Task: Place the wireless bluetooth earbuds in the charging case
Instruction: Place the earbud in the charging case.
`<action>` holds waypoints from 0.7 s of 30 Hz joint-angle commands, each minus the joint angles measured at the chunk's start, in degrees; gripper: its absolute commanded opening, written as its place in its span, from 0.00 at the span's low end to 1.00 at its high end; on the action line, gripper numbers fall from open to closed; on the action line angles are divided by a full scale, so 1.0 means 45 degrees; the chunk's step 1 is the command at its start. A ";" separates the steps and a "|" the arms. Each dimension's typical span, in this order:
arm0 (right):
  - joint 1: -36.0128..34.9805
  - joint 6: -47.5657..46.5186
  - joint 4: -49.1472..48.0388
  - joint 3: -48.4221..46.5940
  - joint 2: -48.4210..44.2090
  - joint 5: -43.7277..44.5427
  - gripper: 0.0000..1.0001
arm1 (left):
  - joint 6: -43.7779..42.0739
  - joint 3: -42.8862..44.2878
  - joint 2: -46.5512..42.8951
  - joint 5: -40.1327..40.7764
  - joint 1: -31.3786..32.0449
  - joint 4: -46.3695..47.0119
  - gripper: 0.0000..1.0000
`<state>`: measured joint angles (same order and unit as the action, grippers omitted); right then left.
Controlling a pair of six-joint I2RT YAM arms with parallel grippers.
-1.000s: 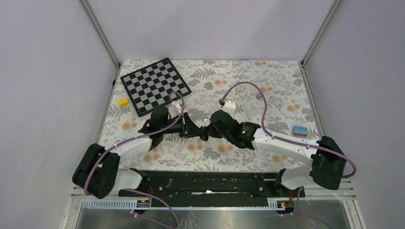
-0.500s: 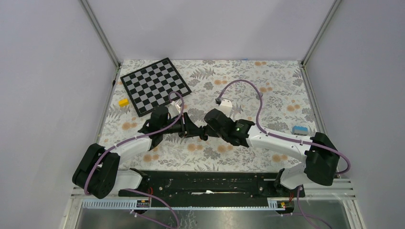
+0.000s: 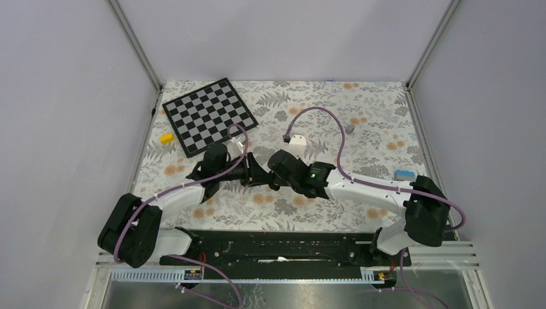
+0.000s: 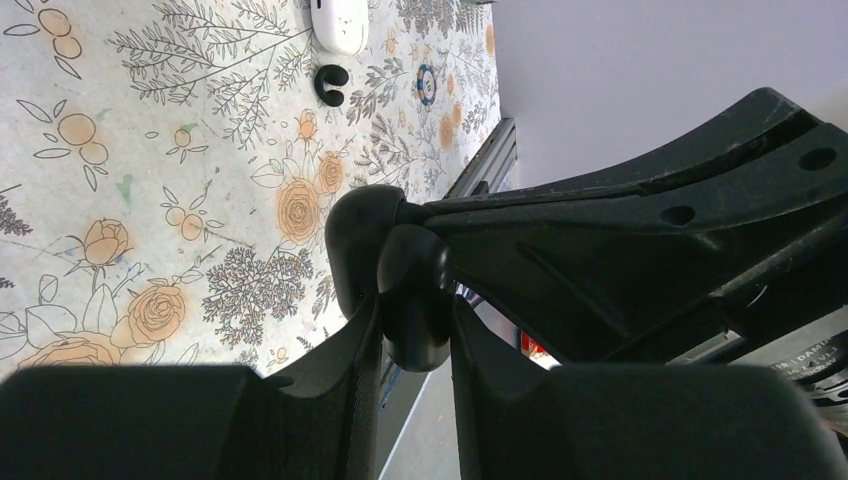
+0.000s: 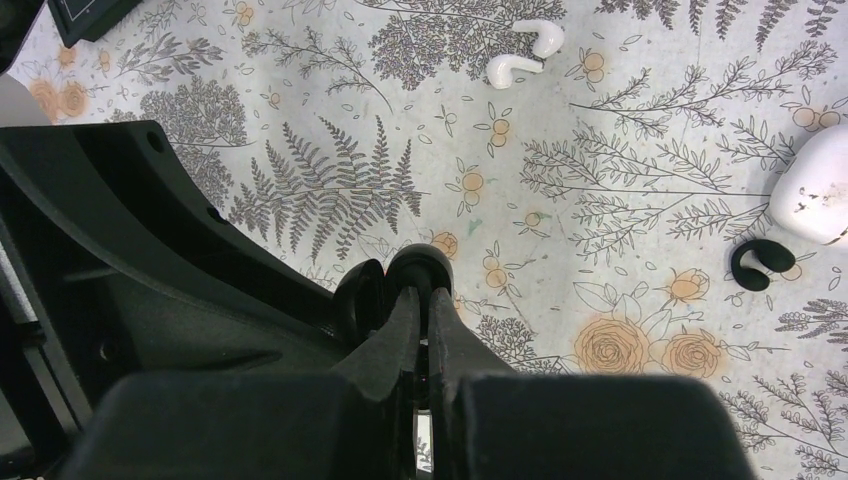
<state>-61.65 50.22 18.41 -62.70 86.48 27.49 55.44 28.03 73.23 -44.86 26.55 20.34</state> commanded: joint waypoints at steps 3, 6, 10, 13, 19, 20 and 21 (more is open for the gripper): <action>-0.0246 -0.0243 0.0344 -0.0563 0.0257 0.1340 0.00 | -0.0072 0.0490 0.0008 -0.0509 0.0078 0.0891 0.01; -0.0249 -0.0226 0.0345 -0.0563 0.0270 0.1283 0.00 | -0.0110 0.0516 0.0015 -0.0528 0.0077 0.0855 0.01; -0.0246 -0.0123 0.0233 -0.0513 0.0095 0.1202 0.20 | -0.0141 0.0499 0.0020 -0.0518 0.0078 0.0815 0.01; -0.0246 -0.0105 0.0119 -0.0462 -0.0161 0.1197 0.24 | -0.0167 0.0474 -0.0016 -0.0513 0.0068 0.0766 0.01; -0.0253 -0.0071 -0.0047 -0.0411 -0.0573 0.1187 0.27 | -0.0236 0.0393 -0.0060 -0.0464 0.0077 0.0715 0.01; -0.0248 -0.0064 -0.0053 -0.0404 -0.0646 0.1193 0.27 | -0.0241 0.0365 -0.0080 -0.0466 0.0078 0.0715 0.01; -0.0246 -0.0041 -0.0051 -0.0403 -0.0726 0.1196 0.27 | -0.0241 0.0354 -0.0097 -0.0451 0.0078 0.0700 0.01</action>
<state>-62.61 49.54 18.96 -63.13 86.39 30.15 55.35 28.03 73.36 -45.47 26.57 20.27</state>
